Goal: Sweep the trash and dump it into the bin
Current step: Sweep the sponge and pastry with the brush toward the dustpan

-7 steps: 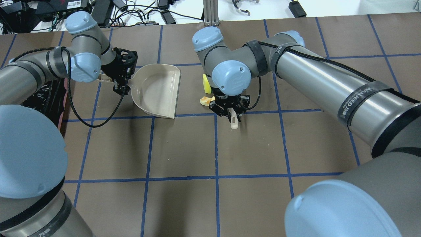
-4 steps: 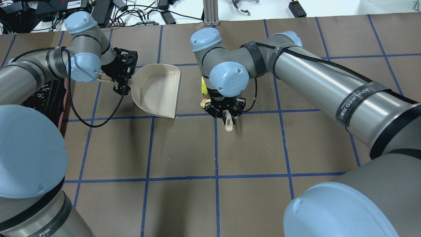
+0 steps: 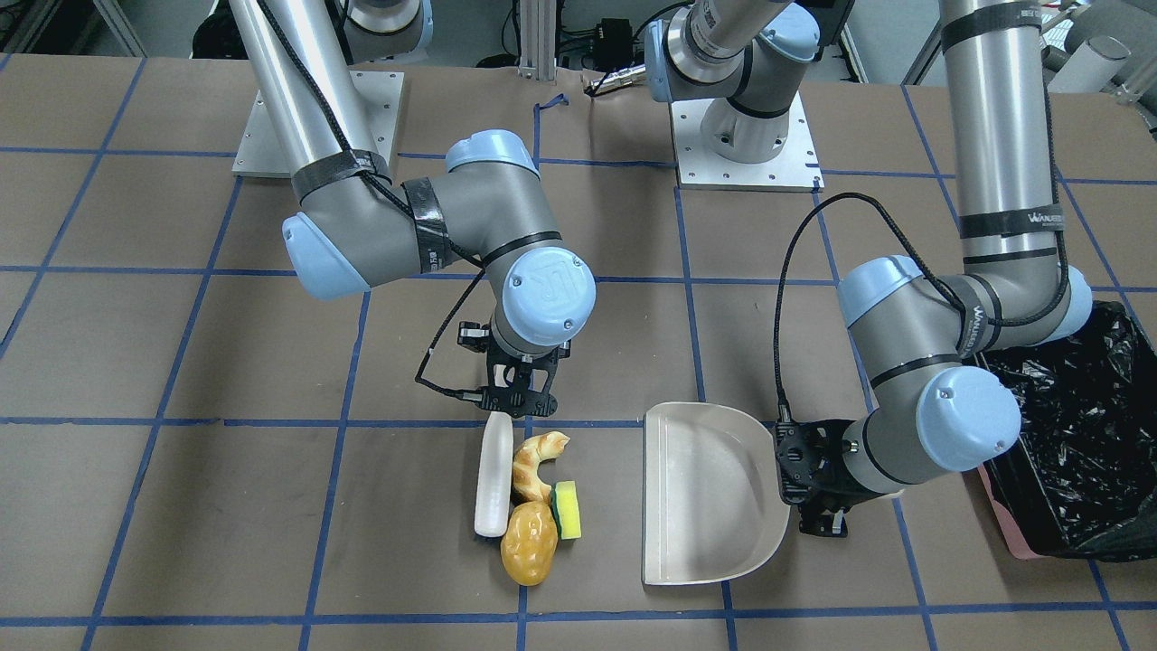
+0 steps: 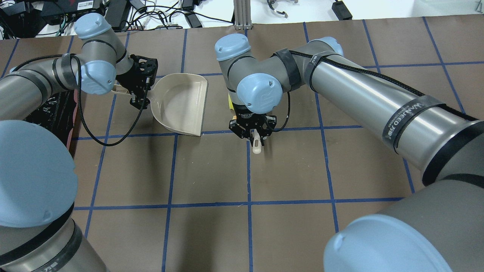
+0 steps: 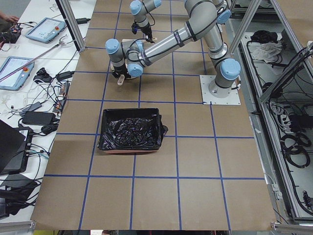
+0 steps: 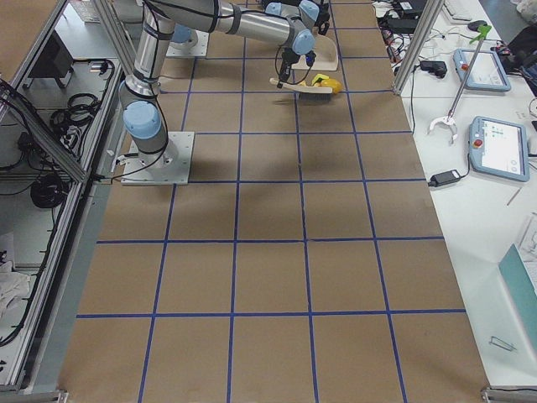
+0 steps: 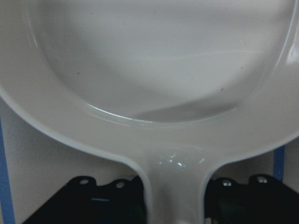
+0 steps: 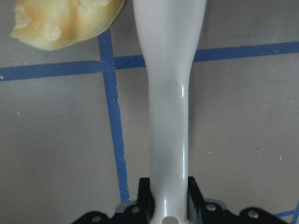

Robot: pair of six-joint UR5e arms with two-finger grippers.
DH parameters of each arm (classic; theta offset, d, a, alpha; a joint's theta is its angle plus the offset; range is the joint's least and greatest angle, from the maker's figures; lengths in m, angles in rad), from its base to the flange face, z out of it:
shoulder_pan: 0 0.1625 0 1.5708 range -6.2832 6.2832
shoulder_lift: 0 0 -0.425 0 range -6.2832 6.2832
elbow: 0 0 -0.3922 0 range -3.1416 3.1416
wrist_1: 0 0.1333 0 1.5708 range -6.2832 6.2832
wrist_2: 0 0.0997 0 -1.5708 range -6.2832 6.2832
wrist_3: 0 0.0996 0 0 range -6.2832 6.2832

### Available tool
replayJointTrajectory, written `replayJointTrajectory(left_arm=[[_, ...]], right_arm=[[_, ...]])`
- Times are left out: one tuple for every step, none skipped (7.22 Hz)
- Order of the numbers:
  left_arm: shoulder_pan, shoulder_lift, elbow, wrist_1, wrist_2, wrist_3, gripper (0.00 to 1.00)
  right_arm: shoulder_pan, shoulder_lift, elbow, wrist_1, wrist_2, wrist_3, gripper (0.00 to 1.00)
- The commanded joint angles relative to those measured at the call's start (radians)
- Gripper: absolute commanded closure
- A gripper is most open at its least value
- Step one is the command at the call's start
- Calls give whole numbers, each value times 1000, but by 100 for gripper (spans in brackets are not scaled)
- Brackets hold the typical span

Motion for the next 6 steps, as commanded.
replayJointTrajectory(left_arm=[[0,0,0,0,0,0,100],[-1,-2,0,0,0,0,100],[-1,-2,0,0,0,0,100],[-1,0,0,0,0,0,100],[-1,0,0,0,0,0,100],[-1,0,0,0,-1,0,100]], right_arm=[[14,0,-2,-31,19,18,98],[14,2,-2,-35,34,18,98],[19,2,-2,-35,36,20,98],[26,3,-2,-44,36,26,98],[34,8,-8,-50,37,34,98],[40,19,-26,-49,36,35,98]])
